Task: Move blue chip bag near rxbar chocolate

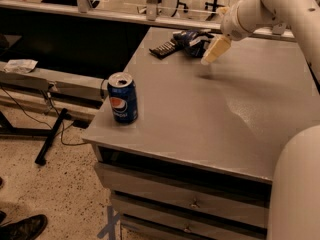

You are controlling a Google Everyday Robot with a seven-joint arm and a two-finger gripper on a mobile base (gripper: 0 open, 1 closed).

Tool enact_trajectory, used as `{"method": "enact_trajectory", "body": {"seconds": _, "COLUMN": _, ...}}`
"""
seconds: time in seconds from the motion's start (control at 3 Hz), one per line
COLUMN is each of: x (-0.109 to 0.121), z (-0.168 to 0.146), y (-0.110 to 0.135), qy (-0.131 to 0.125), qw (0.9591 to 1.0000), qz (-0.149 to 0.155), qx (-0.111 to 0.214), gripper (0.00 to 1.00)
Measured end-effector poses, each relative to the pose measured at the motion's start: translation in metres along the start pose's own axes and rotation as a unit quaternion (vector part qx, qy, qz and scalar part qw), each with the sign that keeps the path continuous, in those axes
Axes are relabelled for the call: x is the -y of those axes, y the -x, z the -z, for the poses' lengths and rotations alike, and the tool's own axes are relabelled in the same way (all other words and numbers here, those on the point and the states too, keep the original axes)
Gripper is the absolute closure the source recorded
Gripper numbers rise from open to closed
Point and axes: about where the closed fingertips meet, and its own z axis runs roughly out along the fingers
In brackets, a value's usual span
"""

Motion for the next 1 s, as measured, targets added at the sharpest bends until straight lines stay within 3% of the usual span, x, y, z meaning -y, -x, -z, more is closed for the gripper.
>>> {"method": "enact_trajectory", "body": {"seconds": 0.33, "x": -0.011, "z": 0.056, "y": -0.016, "qy": 0.031, "qw": 0.999, "qz": -0.007, "qx": 0.032, "gripper": 0.0}}
{"method": "enact_trajectory", "body": {"seconds": 0.67, "x": -0.018, "z": 0.113, "y": -0.045, "qy": 0.041, "qw": 0.997, "qz": -0.025, "qx": 0.061, "gripper": 0.0}}
{"method": "enact_trajectory", "body": {"seconds": 1.0, "x": -0.019, "z": 0.114, "y": -0.045, "qy": 0.046, "qw": 0.9965, "qz": -0.026, "qx": 0.064, "gripper": 0.0}}
